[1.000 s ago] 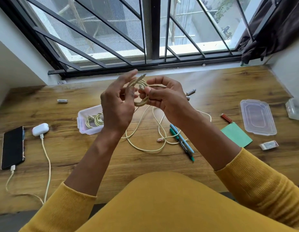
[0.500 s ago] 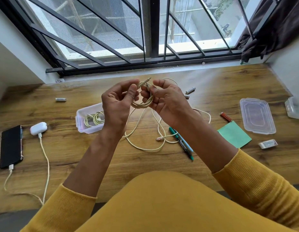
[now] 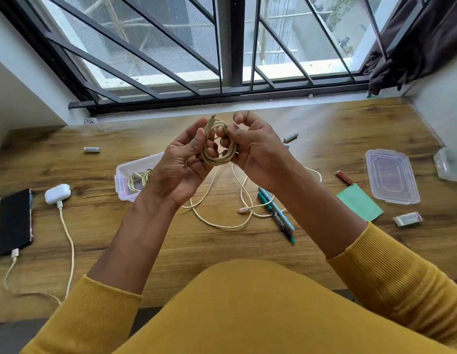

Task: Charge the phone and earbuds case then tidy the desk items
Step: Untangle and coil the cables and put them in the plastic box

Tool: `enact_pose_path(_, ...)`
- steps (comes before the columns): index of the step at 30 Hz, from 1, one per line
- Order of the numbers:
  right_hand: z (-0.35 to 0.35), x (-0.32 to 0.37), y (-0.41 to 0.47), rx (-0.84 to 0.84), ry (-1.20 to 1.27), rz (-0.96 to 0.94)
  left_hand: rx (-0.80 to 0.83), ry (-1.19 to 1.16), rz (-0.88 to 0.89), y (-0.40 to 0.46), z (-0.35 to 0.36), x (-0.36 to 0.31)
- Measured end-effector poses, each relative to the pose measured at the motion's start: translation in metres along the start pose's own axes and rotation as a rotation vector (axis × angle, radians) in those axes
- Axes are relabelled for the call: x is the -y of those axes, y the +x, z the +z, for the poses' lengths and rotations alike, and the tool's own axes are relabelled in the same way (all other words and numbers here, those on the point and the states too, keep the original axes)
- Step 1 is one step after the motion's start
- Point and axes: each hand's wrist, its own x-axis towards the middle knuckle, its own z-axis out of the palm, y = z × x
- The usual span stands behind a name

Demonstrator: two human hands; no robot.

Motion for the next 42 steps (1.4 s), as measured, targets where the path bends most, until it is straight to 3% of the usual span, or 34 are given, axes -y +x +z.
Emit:
enact_pose_path(5, -0.002, -0.002, 0.0, -0.055, -0.099, -0.012, -0.126, 0.189, 0.198, 0.003, 0.002, 0.006)
enact_pose_path(10, -0.001, -0.006, 0.002, -0.209, -0.09, -0.026, -0.19, 0.869, 0.572, 0.004, -0.002, 0.019)
enact_pose_path(13, -0.004, -0.012, 0.004, -0.31, -0.136, -0.066, -0.154, 1.028, 0.673, 0.002, -0.003, 0.023)
enact_pose_path(18, -0.006, -0.016, 0.004, -0.37, -0.16, -0.104, -0.109, 1.089, 0.721, 0.001, -0.006, 0.023)
enact_pose_path(26, 0.0, -0.005, 0.002, -0.375, -0.022, 0.051, -0.058, 1.124, 0.747, -0.003, -0.003, 0.019)
enact_pose_path(33, -0.004, 0.004, -0.002, -0.247, -0.141, 0.095, -0.176, 1.15, 0.764, -0.004, 0.001, 0.014)
enact_pose_path(37, -0.004, 0.004, -0.003, -0.127, -0.122, 0.084, -0.216, 0.977, 0.718, 0.001, -0.001, 0.014)
enact_pose_path(42, -0.001, 0.005, -0.004, -0.054, -0.061, 0.074, -0.223, 0.639, 0.511, 0.0, -0.004, 0.011)
